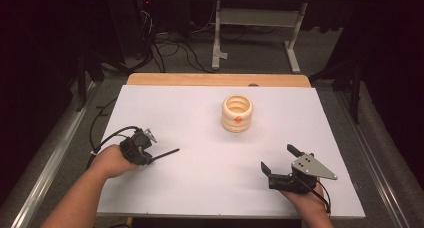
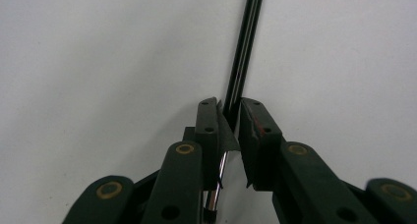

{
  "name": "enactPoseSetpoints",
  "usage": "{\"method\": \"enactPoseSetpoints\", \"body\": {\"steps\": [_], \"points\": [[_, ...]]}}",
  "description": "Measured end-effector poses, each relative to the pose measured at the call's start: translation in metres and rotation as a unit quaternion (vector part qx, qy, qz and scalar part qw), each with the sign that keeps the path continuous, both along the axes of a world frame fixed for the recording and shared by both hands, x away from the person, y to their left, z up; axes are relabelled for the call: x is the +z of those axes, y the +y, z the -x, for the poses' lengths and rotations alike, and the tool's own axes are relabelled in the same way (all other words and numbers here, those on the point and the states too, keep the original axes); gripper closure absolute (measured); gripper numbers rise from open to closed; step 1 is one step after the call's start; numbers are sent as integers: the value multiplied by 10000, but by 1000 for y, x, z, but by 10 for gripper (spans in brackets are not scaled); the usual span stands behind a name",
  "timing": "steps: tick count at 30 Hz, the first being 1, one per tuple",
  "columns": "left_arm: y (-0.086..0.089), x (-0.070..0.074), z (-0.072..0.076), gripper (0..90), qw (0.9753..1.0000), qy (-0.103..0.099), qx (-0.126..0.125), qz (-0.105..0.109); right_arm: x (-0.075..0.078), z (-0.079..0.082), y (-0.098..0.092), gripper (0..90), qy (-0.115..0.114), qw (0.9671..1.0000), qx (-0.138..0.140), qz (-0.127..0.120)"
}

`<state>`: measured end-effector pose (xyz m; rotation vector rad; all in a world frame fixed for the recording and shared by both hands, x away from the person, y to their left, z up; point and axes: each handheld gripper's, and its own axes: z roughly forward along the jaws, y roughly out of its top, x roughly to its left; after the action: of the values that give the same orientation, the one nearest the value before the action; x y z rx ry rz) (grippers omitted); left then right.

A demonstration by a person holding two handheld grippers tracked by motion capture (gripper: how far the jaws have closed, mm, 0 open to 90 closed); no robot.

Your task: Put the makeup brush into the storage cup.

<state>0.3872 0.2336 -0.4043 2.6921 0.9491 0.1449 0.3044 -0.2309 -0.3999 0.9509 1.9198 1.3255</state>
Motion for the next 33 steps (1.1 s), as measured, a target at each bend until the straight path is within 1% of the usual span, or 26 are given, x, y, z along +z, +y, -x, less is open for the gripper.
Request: {"method": "enactPoseSetpoints", "body": {"steps": [1,7,8,9,13,17,21,26,33], "points": [[-1,0,-1,781,10000,21,-22,-56,0,0,0,12,6,10000,6,6],[-6,1,-3,782,9997,92,-59,-216,0,0,0,11,2,10000,10,31],[-6,1,-3,782,9997,92,-59,-216,0,0,0,11,16,10000,8,14],[-8,2,-4,782,9995,118,-57,-278,0,0,0,11,30,10000,2,7],[-9,2,-5,783,9994,169,-24,-297,0,0,1,11,6,10000,10,37],[-9,2,-5,786,9993,180,6,-315,0,0,1,11,32,10000,7,18],[-10,2,-5,794,9993,189,27,-337,0,-1,1,11,-19,10000,44,52],[-12,2,-3,824,9992,142,-3,-368,0,-1,1,11,-4,10000,55,53],[-14,2,-2,828,9991,108,-1,-422,0,-1,2,11,-31,10000,58,69]]}}
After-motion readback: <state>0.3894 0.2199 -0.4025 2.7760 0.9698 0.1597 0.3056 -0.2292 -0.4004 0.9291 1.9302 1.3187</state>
